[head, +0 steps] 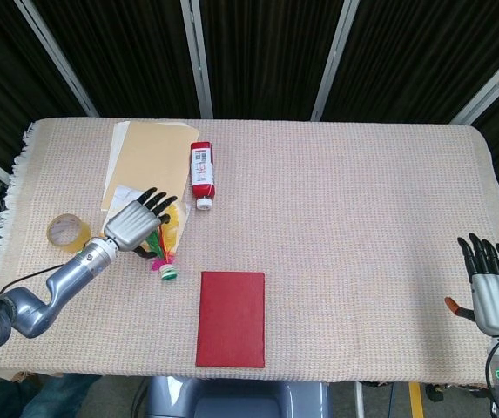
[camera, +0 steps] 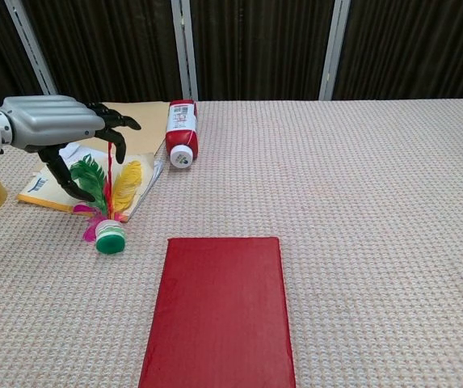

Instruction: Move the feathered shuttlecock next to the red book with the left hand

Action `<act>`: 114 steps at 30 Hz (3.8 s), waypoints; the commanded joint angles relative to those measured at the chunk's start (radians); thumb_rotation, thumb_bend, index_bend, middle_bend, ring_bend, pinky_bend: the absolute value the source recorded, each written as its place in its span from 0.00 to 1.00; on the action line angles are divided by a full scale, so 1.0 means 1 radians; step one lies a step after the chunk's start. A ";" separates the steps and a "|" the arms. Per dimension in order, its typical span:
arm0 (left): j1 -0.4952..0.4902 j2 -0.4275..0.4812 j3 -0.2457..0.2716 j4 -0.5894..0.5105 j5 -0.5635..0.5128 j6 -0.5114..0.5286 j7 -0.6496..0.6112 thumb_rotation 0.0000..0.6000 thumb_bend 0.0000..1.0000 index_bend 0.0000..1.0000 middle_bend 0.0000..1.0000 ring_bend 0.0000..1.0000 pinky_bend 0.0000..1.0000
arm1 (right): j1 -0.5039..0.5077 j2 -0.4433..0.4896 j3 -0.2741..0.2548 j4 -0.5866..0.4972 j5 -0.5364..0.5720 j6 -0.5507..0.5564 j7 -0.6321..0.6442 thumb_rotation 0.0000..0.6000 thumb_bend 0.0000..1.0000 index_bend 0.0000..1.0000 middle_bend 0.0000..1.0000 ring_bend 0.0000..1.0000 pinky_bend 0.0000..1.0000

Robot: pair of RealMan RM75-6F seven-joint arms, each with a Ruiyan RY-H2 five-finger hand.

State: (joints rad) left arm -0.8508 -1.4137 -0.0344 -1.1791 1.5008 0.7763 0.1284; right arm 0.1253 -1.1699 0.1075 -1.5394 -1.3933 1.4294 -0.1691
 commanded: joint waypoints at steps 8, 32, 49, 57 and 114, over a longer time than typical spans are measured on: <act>-0.020 -0.040 0.016 0.056 -0.004 -0.034 -0.014 0.76 0.05 0.31 0.00 0.00 0.00 | -0.004 -0.004 0.006 0.010 0.004 0.012 -0.003 1.00 0.08 0.00 0.00 0.00 0.00; -0.024 -0.193 0.084 0.350 0.062 -0.016 -0.036 0.75 0.15 0.58 0.00 0.00 0.00 | 0.008 -0.014 -0.005 0.005 0.011 -0.025 -0.031 1.00 0.09 0.00 0.00 0.00 0.00; -0.021 -0.068 0.079 0.189 0.132 0.163 -0.197 0.76 0.40 0.79 0.00 0.00 0.00 | 0.004 -0.016 -0.011 -0.003 0.001 -0.012 -0.044 1.00 0.09 0.00 0.00 0.00 0.00; -0.032 0.038 0.072 0.005 0.121 0.142 -0.166 0.76 0.63 0.83 0.00 0.00 0.00 | 0.001 -0.016 -0.011 0.000 -0.003 -0.005 -0.041 1.00 0.09 0.00 0.00 0.00 0.00; 0.094 0.335 0.099 -0.673 0.234 0.215 0.119 0.75 0.18 0.30 0.00 0.00 0.00 | -0.040 0.022 -0.040 -0.031 -0.113 0.080 0.024 1.00 0.09 0.00 0.00 0.00 0.00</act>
State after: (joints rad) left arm -0.7534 -1.0687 0.0626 -1.8567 1.7076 0.9730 0.2804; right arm 0.0855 -1.1483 0.0677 -1.5708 -1.5059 1.5093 -0.1448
